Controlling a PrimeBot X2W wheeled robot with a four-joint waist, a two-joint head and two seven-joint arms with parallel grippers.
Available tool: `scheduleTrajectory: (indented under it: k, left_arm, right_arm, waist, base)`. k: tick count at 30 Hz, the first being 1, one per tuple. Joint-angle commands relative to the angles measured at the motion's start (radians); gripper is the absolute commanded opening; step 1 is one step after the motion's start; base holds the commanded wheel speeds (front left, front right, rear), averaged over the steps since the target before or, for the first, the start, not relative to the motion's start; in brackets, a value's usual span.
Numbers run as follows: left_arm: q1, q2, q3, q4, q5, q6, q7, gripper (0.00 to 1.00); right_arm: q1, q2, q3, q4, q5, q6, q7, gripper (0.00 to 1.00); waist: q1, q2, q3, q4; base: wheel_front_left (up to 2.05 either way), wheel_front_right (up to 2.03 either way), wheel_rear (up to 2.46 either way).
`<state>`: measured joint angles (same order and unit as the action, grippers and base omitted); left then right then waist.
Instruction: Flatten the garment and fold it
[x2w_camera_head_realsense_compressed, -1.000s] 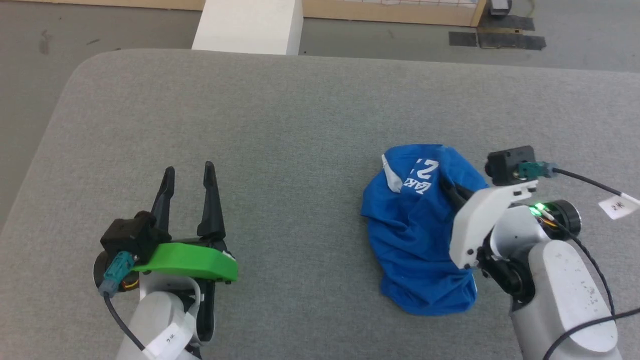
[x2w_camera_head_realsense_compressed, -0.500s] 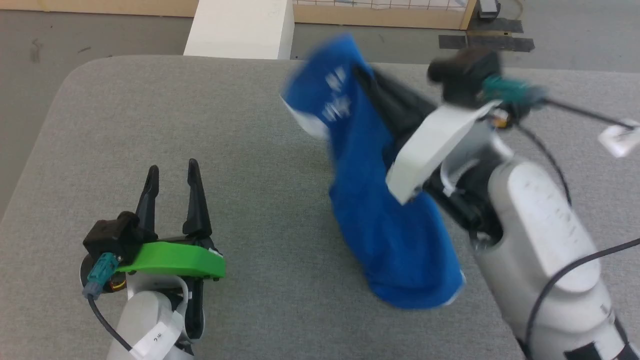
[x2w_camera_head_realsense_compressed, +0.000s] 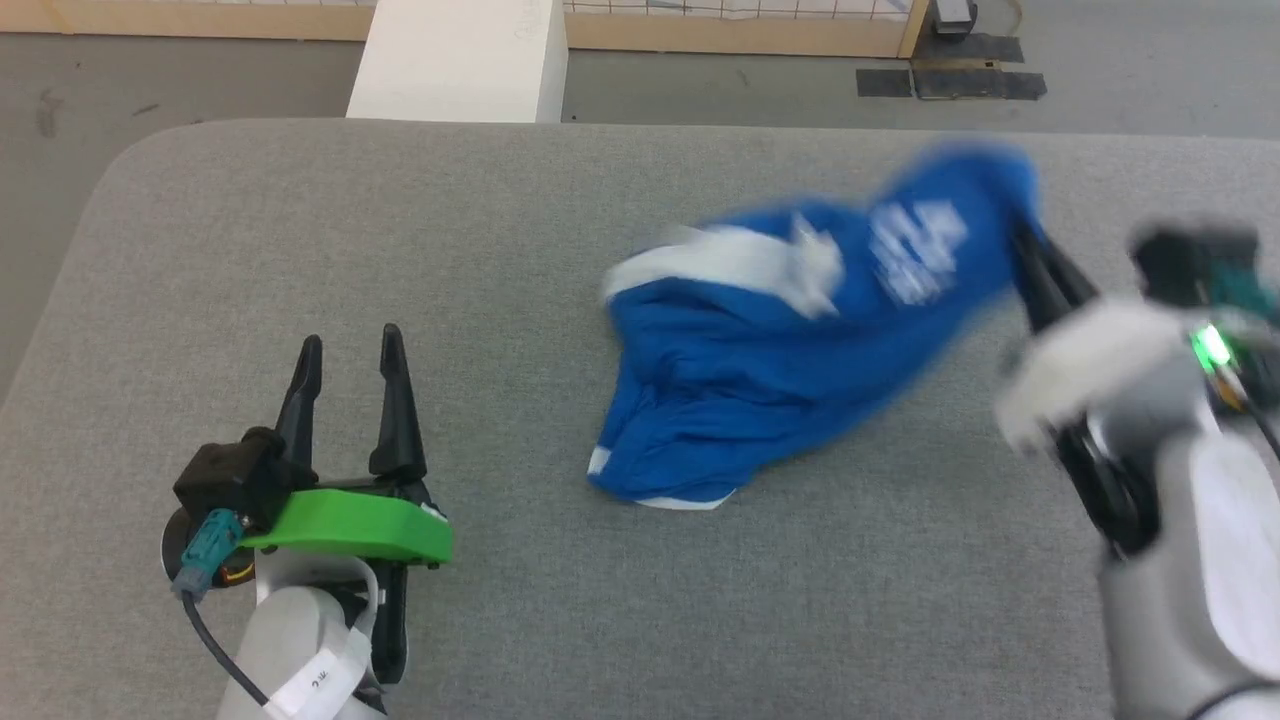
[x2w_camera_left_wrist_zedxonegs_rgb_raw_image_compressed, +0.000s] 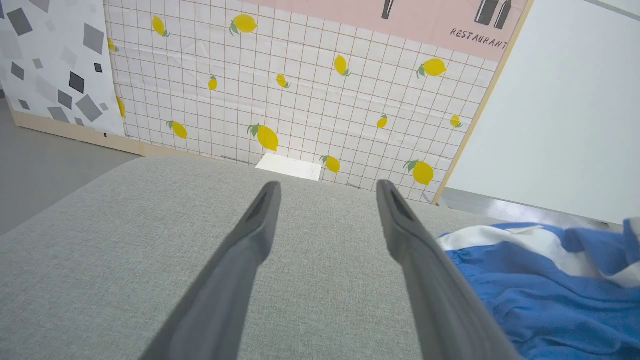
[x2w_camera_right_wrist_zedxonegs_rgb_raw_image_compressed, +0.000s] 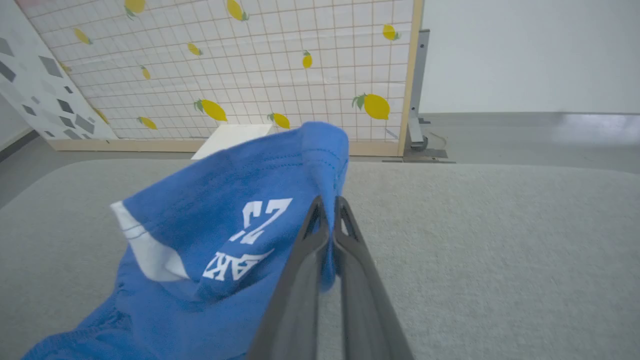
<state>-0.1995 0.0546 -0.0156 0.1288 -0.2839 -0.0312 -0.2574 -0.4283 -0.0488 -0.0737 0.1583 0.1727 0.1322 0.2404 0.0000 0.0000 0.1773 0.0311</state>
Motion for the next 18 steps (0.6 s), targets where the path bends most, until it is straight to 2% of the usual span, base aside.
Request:
scheduleTrajectory:
  k: [1, 6, 7, 8, 9, 13, 18]
  left_arm:
    - [0.012, -0.004, -0.003, 0.004, 0.006, -0.007, -0.004, 1.00]
    - [0.011, -0.004, -0.007, 0.008, 0.011, -0.009, -0.004, 1.00]
    - [0.010, -0.004, -0.007, 0.010, 0.011, -0.010, -0.004, 1.00]
    - [0.009, -0.004, -0.007, 0.013, 0.012, -0.012, -0.004, 1.00]
    - [0.009, -0.004, -0.007, 0.015, 0.013, -0.013, -0.004, 1.00]
    - [0.008, -0.004, -0.014, 0.025, 0.008, -0.015, -0.004, 1.00]
    - [0.008, -0.004, -0.027, 0.033, 0.002, -0.018, -0.004, 1.00]
  right_arm:
    - [0.045, -0.001, -0.054, 0.016, -0.033, -0.002, 0.005, 0.00]
    - [0.169, -0.001, -0.260, 0.084, -0.088, -0.002, 0.025, 0.00]
    - [0.182, -0.001, -0.286, 0.091, -0.090, -0.002, 0.027, 0.16]
    - [0.197, -0.001, -0.313, 0.097, -0.092, -0.002, 0.028, 0.49]
    - [0.208, -0.001, -0.330, 0.101, -0.094, -0.002, 0.030, 1.00]
    - [0.238, -0.001, -0.350, 0.081, -0.098, -0.002, -0.001, 1.00]
    - [0.252, -0.001, -0.249, 0.003, -0.072, -0.002, -0.060, 1.00]
  waist:
    - [0.0000, 0.0000, 0.003, -0.002]
    - [0.0000, 0.0000, 0.010, -0.015]
    - [0.0000, 0.0000, 0.010, -0.018]
    - [0.0000, 0.0000, 0.009, -0.021]
    - [0.0000, 0.0000, 0.008, -0.024]
    - [0.0000, 0.0000, -0.002, -0.035]
    - [0.0000, 0.0000, -0.015, -0.040]
  base:
    - [0.00, 0.00, 0.00]
    - [0.00, 0.00, 0.00]
    - [0.00, 0.00, 0.00]
    - [0.00, 0.00, 0.00]
    - [0.00, 0.00, 0.00]
    - [0.00, 0.00, 0.00]
    - [0.00, 0.00, 0.00]
